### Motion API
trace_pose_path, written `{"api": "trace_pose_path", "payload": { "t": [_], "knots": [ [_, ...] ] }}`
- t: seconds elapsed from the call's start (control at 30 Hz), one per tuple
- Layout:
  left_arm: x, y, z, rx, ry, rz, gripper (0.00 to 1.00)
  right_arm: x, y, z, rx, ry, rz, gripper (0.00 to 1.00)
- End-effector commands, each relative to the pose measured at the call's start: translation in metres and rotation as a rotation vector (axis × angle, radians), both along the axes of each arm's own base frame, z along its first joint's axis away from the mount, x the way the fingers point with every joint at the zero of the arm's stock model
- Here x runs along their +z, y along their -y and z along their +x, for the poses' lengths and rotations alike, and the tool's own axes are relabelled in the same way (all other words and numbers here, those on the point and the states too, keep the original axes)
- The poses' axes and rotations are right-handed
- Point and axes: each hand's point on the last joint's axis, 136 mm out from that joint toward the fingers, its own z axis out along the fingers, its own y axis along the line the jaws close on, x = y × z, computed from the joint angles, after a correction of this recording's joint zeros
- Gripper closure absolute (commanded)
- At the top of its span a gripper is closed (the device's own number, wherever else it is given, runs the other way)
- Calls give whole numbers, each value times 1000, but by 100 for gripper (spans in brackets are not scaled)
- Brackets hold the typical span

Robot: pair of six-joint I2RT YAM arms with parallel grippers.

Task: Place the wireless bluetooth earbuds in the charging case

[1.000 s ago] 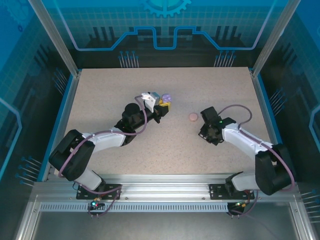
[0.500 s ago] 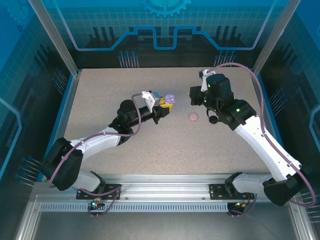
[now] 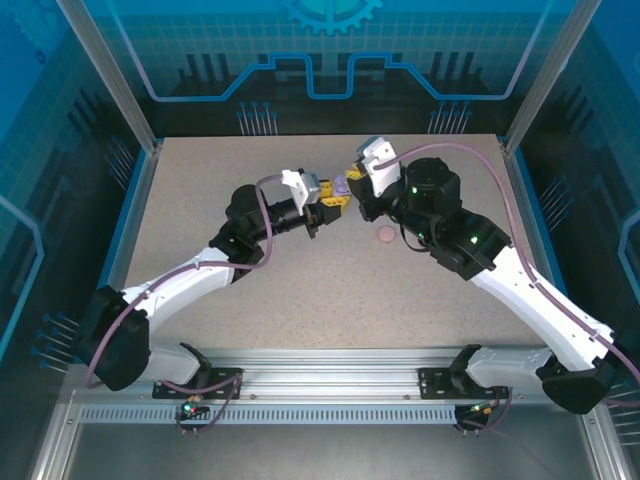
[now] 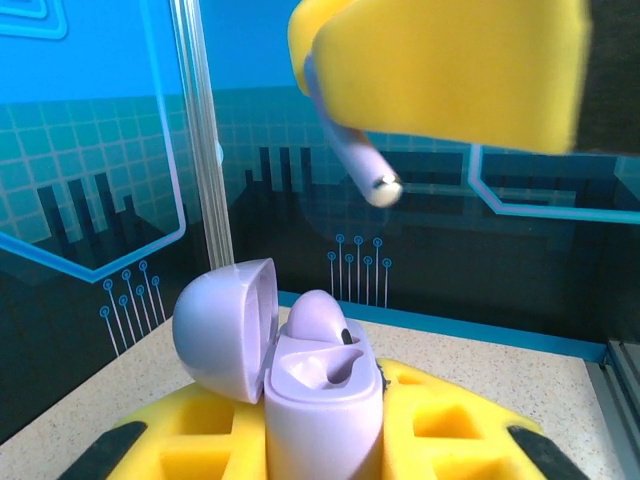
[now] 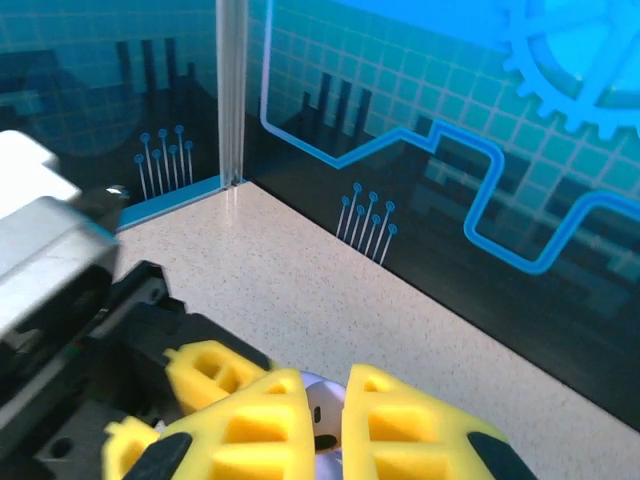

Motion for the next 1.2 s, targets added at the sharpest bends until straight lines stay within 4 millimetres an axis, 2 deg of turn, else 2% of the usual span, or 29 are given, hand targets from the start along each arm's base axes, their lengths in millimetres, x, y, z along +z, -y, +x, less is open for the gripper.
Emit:
{"api": "trace_pose_path", "payload": {
  "t": [0.0, 0.1, 0.4, 1.17],
  "knots": [
    [20, 3, -8, -31, 64, -6, 100, 17, -10, -4, 14, 129, -82, 93],
    [23, 2, -7, -26, 68, -9, 100, 12, -15, -2, 4, 147, -129, 93],
    [24, 0, -8, -13, 73, -6, 100, 1, -6, 6, -58, 154, -176, 93],
    [35, -7, -9, 20, 93, -23, 100, -21, 12, 16, -105, 88, -176, 96]
  ]
}}
